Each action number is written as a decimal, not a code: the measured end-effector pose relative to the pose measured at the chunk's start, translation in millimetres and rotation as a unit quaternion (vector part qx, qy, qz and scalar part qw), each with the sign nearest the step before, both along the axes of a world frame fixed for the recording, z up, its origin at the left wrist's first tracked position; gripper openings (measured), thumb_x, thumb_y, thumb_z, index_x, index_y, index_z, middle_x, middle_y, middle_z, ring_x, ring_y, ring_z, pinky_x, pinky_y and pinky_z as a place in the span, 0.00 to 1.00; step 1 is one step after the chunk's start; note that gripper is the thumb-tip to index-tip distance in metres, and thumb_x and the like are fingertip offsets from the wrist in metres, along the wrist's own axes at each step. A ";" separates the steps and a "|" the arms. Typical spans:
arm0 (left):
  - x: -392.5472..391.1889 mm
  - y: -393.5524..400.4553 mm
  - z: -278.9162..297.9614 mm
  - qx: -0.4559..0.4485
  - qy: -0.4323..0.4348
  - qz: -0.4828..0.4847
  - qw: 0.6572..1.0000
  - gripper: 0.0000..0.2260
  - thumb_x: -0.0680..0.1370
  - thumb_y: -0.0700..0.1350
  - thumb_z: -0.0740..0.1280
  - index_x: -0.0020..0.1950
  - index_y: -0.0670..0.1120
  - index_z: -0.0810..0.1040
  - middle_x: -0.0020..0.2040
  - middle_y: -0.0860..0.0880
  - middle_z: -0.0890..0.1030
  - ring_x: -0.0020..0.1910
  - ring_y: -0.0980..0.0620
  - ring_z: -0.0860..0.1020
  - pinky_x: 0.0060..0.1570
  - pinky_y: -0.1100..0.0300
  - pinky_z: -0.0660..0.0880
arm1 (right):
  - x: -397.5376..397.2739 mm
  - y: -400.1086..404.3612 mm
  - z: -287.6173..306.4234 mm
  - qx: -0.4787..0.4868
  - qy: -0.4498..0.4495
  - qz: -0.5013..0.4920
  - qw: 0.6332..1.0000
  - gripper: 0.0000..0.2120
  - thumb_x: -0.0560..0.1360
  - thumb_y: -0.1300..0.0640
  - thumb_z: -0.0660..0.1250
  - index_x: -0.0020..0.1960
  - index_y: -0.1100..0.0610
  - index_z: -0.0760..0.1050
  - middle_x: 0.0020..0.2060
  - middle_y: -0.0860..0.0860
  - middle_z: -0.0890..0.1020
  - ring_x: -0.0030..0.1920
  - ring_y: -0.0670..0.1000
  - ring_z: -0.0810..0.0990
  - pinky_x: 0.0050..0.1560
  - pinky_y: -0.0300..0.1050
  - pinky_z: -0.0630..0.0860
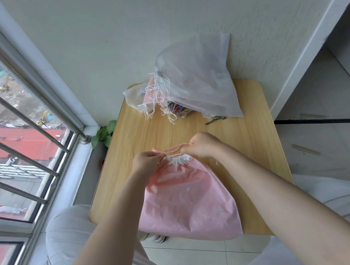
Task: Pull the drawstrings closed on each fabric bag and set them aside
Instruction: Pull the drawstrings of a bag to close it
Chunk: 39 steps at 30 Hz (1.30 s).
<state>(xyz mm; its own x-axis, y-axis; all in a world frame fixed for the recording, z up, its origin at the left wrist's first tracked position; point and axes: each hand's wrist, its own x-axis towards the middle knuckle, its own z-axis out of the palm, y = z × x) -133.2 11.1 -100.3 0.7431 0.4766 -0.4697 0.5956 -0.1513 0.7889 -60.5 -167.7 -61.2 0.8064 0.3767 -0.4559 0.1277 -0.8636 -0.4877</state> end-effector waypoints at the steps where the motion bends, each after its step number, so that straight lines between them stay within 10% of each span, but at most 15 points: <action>1: 0.0 0.4 -5.3 0.012 0.009 0.000 1.000 0.07 0.75 0.44 0.73 0.37 0.44 0.81 0.30 0.49 0.75 0.31 0.51 0.74 0.28 0.65 0.69 | 0.6 -0.4 -5.8 0.004 -0.018 -0.021 1.000 0.17 0.73 0.49 0.66 0.32 0.56 0.65 0.30 0.51 0.67 0.31 0.52 0.67 0.27 0.41 0.62; 9: -8.3 -20.7 -22.8 -0.025 0.066 -0.021 0.997 0.07 0.69 0.46 0.74 0.36 0.42 0.84 0.32 0.47 0.79 0.32 0.49 0.75 0.34 0.58 0.74 | 2.4 -7.9 -23.5 0.005 -0.146 -0.097 0.984 0.17 0.76 0.52 0.66 0.32 0.55 0.66 0.31 0.48 0.71 0.33 0.52 0.70 0.28 0.41 0.61; 15: 6.5 -10.2 8.1 0.252 -0.067 -0.071 0.963 0.14 0.72 0.45 0.69 0.56 0.46 0.75 0.51 0.50 0.76 0.47 0.51 0.76 0.41 0.58 0.74 | 3.9 -7.7 -21.9 0.084 -0.144 -0.061 0.984 0.17 0.75 0.51 0.67 0.33 0.55 0.65 0.30 0.50 0.70 0.32 0.51 0.67 0.31 0.45 0.60; 19: 22.0 -22.7 16.9 0.205 -0.059 -0.305 0.928 0.13 0.77 0.45 0.63 0.61 0.49 0.78 0.57 0.50 0.80 0.55 0.50 0.78 0.57 0.52 0.75 | 1.6 -0.2 -17.7 0.122 -0.141 -0.058 0.981 0.18 0.75 0.51 0.68 0.33 0.55 0.64 0.29 0.49 0.68 0.31 0.51 0.64 0.31 0.45 0.59; 28: 31.2 -22.2 35.0 0.398 0.029 -0.369 0.839 0.27 0.78 0.65 0.58 0.31 0.44 0.69 0.29 0.50 0.68 0.29 0.49 0.68 0.30 0.56 0.66 | 1.9 -7.4 -17.5 0.141 -0.137 -0.078 0.977 0.18 0.75 0.53 0.68 0.34 0.56 0.63 0.30 0.50 0.68 0.32 0.51 0.65 0.33 0.45 0.61; 33: 31.1 -21.6 54.1 0.013 -0.045 -0.286 0.957 0.14 0.81 0.45 0.61 0.36 0.43 0.73 0.31 0.48 0.71 0.28 0.51 0.69 0.33 0.56 0.72 | 1.8 -9.2 -22.4 0.152 -0.144 -0.074 0.975 0.16 0.76 0.52 0.67 0.35 0.57 0.64 0.30 0.50 0.68 0.33 0.51 0.65 0.33 0.45 0.60; 39: 24.8 -31.0 46.4 -0.226 -0.088 -0.225 0.944 0.09 0.82 0.38 0.60 0.51 0.38 0.79 0.44 0.46 0.83 0.32 0.53 0.77 0.27 0.63 0.70 | 1.7 -7.9 -22.7 0.189 -0.119 -0.104 0.969 0.19 0.75 0.47 0.67 0.33 0.55 0.64 0.29 0.49 0.68 0.31 0.50 0.64 0.32 0.45 0.58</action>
<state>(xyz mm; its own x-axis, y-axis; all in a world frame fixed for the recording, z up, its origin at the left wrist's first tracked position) -108.4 -19.9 -53.9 0.9078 -0.1247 -0.4005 0.4057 0.0181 0.9138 -58.8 -175.6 -83.8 0.9481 0.2993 -0.1077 0.1190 -0.6477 -0.7525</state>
